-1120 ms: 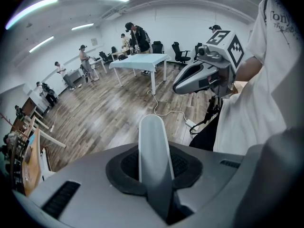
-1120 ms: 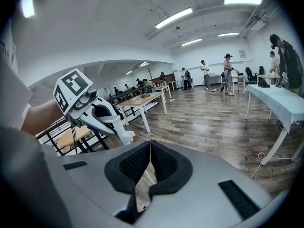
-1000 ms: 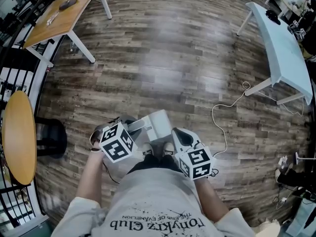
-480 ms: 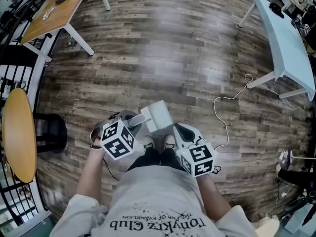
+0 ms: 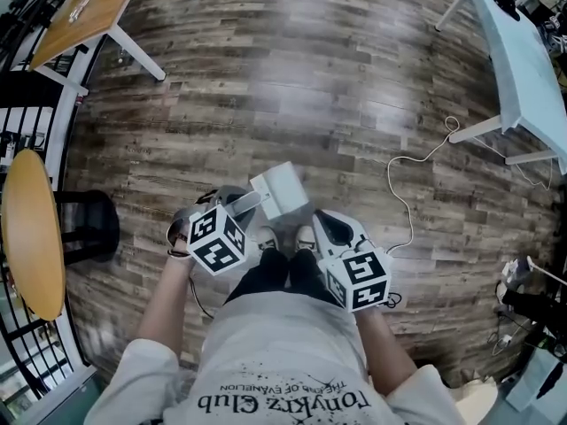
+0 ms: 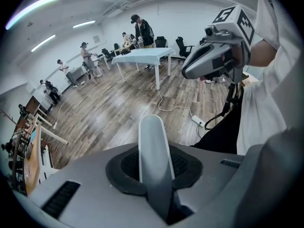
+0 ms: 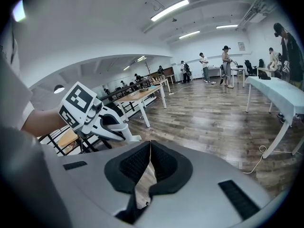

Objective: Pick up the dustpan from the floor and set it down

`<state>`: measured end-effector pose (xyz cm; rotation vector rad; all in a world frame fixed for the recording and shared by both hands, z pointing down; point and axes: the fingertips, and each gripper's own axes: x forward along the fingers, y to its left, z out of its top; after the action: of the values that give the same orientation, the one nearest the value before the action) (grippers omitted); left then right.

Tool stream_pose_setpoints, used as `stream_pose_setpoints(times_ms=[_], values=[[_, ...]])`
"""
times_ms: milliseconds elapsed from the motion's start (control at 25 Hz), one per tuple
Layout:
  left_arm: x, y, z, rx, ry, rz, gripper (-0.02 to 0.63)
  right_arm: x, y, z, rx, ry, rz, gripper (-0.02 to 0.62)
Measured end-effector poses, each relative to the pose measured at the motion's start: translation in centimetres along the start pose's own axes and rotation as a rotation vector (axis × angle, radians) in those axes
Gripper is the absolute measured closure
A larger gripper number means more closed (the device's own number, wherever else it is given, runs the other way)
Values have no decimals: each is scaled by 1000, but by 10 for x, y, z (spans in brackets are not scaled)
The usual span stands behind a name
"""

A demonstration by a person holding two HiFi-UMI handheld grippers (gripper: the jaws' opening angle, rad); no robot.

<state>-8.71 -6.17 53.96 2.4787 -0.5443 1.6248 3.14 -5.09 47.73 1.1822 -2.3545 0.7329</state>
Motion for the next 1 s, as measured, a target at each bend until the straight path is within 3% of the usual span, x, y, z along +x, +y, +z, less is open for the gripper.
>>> stream_pose_setpoints(times_ms=[560, 1000], values=[[51, 18, -29, -51, 9, 23, 518, 7, -11, -14, 39, 43, -25, 571], [96, 30, -37, -37, 13, 22, 518, 17, -19, -15, 53, 54, -35, 571]])
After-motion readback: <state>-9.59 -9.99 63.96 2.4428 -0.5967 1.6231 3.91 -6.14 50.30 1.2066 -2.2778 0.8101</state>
